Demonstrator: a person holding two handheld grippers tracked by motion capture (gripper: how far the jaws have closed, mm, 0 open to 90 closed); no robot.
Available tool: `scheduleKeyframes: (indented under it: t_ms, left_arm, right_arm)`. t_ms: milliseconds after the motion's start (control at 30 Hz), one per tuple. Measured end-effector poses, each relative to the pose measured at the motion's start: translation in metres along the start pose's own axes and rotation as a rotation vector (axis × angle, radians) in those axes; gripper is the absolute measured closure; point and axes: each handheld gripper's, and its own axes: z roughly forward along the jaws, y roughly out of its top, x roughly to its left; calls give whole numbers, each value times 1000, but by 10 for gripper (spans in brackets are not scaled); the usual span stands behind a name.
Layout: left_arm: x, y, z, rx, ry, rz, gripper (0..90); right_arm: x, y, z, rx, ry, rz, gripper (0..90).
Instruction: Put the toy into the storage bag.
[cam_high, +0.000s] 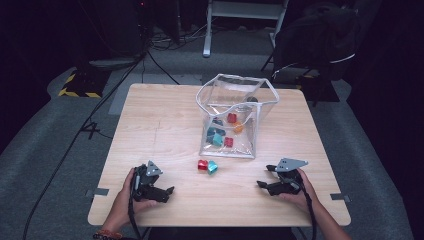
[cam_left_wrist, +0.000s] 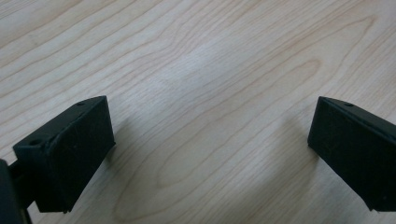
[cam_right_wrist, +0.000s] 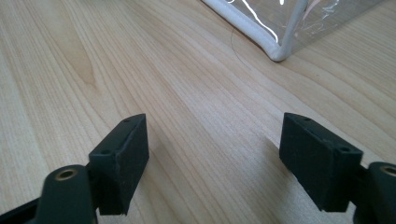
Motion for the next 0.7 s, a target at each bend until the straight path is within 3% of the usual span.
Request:
scheduleKeyframes:
  t_ms: [400, 700]
  left_arm:
    - [-1, 14, 13, -17, -67, 74, 5]
    - [-9, 45, 36, -20, -92, 104, 28]
  right_arm:
    - [0, 0, 1, 3, -7, 6, 214]
    - [0, 0, 1, 3, -8, 5, 213]
